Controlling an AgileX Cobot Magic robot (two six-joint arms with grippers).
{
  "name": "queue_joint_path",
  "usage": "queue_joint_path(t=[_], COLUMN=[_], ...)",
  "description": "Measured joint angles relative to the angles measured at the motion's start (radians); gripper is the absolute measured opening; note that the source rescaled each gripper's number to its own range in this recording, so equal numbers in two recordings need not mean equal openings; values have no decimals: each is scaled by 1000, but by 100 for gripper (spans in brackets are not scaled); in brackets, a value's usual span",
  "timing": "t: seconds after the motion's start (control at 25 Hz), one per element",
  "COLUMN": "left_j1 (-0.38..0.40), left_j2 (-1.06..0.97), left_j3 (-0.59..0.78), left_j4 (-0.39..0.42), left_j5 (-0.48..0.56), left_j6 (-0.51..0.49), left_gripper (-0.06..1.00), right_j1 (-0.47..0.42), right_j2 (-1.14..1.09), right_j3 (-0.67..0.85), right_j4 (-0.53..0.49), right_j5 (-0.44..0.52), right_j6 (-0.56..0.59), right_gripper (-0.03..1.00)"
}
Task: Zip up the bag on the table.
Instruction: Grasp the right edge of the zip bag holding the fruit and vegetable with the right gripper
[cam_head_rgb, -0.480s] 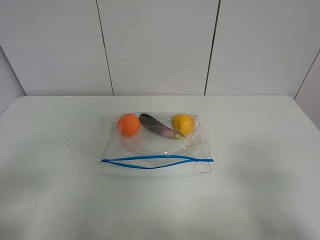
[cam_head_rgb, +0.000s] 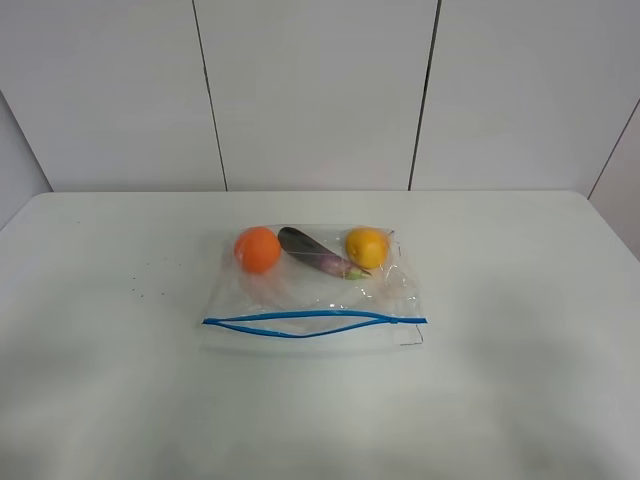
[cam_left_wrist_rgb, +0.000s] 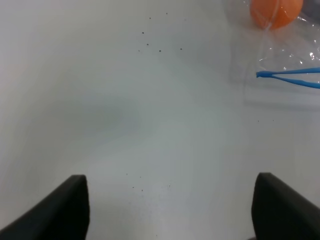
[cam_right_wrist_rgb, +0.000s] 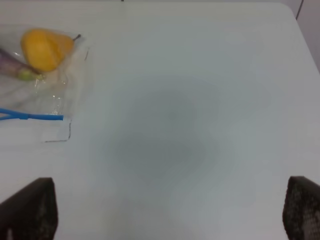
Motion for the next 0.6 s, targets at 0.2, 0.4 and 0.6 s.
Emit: queue_joint_path(t=[0.2,0.4,0.6], left_j1=[0,0,0], left_j2=[0,0,0], left_j3=[0,0,0], left_j4=[0,0,0], left_j5=[0,0,0], left_j6=[0,0,0], left_gripper=[100,100,100], right_j1=[0,0,0], right_j2=[229,579,909], right_j3=[-93,-253,-413], right_j4=[0,6,85], right_j5=[-2,1,23], right_j6=[0,0,0], right_gripper=[100,100,100])
